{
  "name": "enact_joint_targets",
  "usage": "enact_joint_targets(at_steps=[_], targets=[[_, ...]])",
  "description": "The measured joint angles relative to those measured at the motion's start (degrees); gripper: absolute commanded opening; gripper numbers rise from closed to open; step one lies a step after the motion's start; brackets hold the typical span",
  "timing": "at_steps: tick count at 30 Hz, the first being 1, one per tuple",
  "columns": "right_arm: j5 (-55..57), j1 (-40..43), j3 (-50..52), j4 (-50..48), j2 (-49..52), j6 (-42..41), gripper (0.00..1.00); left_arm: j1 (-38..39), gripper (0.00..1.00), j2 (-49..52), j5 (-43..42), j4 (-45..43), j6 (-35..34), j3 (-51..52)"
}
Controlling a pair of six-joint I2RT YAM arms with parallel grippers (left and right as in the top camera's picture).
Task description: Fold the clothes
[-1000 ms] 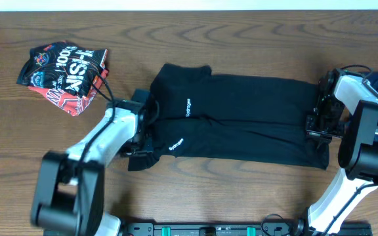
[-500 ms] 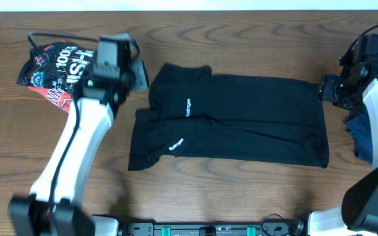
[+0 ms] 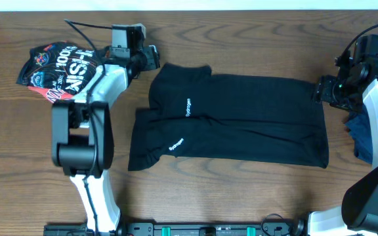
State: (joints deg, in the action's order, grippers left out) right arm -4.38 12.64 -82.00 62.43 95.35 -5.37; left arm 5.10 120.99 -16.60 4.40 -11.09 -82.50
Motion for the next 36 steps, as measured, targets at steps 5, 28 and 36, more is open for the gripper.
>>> enact_joint_targets(at_steps=[5,28,36], targets=[[-0.07,0.00,0.00,0.09,0.00,0.00,0.69,0.26,0.60,3.50,-2.36,-1.29,0.33,-0.31],[-0.13,0.00,0.00,-2.54,0.28,1.27,0.56,3.52,0.06,5.22,-7.65,1.66,0.37,-0.59],[-0.11,0.00,-0.02,-17.18,8.20,3.74,0.66,3.26,0.06,-0.94,-10.40,7.91,-1.33,-0.59]])
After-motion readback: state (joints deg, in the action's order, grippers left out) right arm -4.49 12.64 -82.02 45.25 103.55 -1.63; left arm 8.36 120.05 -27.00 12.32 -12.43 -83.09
